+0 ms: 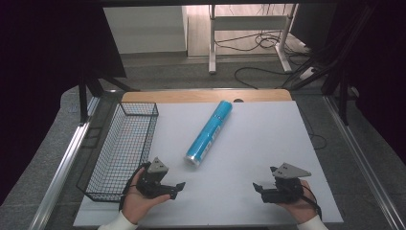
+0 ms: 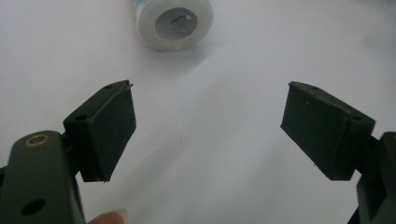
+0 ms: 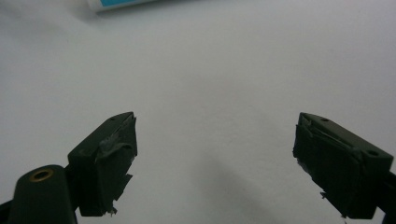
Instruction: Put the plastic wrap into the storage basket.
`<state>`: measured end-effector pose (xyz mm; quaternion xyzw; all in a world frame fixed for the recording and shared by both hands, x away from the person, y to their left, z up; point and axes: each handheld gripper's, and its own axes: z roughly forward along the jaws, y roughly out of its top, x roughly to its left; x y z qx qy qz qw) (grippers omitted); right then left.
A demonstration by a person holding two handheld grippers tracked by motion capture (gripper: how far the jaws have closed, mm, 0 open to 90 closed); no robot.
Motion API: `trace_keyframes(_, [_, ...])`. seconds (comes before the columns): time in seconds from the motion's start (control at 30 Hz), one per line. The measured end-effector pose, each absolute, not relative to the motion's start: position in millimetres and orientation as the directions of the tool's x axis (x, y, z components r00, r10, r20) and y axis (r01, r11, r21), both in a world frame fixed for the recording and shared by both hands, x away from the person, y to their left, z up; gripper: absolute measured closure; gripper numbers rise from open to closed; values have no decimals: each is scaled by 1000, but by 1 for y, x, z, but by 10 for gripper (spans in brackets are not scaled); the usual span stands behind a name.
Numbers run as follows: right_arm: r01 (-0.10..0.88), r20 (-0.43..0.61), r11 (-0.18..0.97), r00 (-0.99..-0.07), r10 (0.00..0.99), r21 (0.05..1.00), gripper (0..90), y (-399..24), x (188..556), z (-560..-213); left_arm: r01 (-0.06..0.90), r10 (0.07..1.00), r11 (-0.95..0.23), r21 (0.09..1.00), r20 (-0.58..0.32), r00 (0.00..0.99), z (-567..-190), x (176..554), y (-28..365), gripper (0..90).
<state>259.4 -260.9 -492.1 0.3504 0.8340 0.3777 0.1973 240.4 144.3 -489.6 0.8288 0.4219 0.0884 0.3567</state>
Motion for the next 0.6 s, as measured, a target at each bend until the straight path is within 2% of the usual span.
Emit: trace_keyframes(0.6, [461,-18,447,-681,732,766,172,-263,261,-492,629,762,-391,672,-147,631,-487,240,143,178])
